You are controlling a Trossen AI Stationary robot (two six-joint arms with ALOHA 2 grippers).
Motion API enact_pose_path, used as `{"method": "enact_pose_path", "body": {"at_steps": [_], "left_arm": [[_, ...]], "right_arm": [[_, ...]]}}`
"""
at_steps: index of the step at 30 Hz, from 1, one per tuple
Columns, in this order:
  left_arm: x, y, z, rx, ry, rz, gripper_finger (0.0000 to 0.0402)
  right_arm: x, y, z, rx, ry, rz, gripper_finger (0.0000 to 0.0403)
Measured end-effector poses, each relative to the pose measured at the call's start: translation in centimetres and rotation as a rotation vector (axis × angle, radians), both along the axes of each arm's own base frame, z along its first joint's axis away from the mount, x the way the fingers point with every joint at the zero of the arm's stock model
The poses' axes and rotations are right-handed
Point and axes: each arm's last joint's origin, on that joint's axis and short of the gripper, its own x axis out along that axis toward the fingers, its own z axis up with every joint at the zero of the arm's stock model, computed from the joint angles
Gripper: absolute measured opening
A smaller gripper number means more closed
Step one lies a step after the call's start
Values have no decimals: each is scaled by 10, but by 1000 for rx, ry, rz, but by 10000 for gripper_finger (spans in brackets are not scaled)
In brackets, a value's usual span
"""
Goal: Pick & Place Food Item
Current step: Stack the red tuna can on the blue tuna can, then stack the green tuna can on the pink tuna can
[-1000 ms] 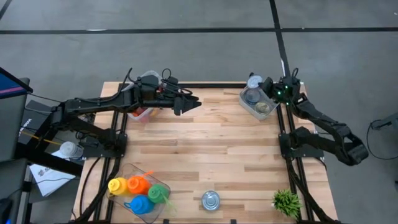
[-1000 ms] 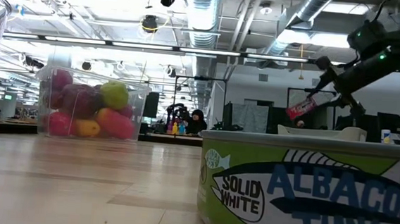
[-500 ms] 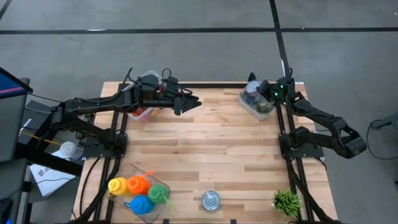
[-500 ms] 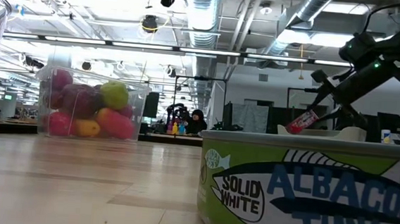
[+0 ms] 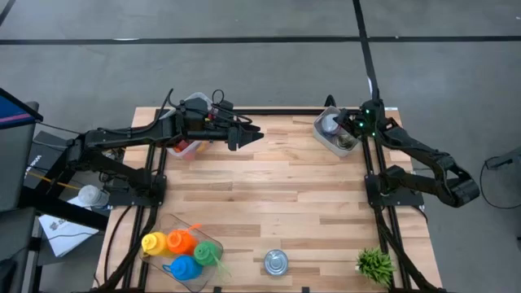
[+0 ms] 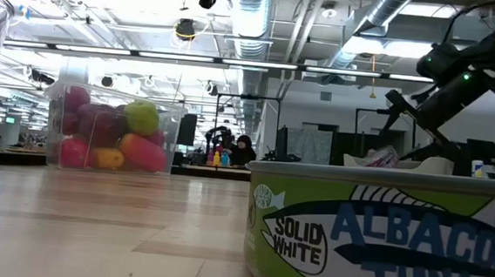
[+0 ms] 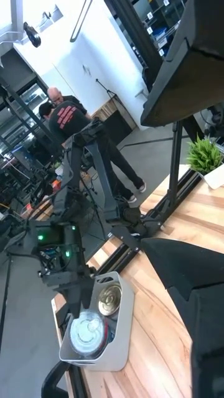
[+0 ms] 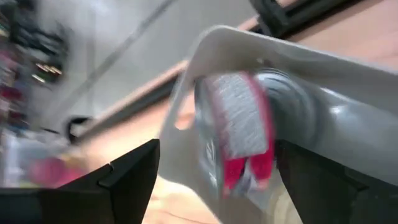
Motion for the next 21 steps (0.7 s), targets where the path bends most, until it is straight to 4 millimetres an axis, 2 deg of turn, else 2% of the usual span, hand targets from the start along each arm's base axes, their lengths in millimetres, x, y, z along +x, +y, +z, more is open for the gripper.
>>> {"method": "enact_pose_path", "body": {"at_steps": [5, 12, 14, 17, 21], "left_arm": [[0, 0, 0, 0, 0, 0, 296], [0, 0, 0, -1, 3, -2, 296], [-2, -3, -1, 13, 17, -49, 296], [-4, -12, -2, 83, 53, -160, 296], [-8, -37, -13, 162, 179, -293, 296]], "right_arm": [[-2, -3, 19, 0, 115, 62, 305], [3, 2, 22, 25, 173, 110, 305], [7, 5, 26, 15, 172, 163, 305], [16, 11, 42, -57, 142, 270, 305], [33, 30, 69, -166, 92, 466, 305]]}}
